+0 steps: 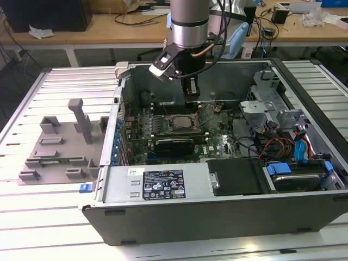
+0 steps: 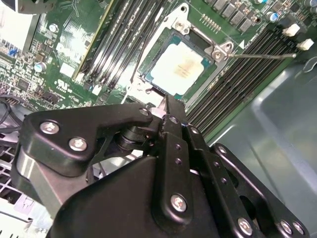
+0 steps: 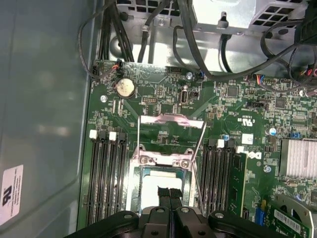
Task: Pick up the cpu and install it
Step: 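Close the cpu cover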
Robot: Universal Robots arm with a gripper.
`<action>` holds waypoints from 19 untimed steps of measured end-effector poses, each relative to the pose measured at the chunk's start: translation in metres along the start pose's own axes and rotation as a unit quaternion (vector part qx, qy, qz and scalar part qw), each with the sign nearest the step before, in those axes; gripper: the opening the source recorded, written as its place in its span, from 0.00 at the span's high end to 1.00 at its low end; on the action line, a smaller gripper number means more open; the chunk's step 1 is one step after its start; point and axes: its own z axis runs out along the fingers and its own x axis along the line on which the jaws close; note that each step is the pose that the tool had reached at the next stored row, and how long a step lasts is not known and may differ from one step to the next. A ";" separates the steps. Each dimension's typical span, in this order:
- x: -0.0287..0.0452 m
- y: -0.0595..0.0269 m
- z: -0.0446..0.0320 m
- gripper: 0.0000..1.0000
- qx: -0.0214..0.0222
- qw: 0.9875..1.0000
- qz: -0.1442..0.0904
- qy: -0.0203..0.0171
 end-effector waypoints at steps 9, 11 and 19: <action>-0.0010 0.0122 0.0005 0.89 0.000 1.000 0.000 0.000; -0.0011 0.0144 0.0006 0.89 0.000 1.000 0.000 0.000; -0.0017 0.0213 0.0009 0.89 0.000 1.000 0.000 0.000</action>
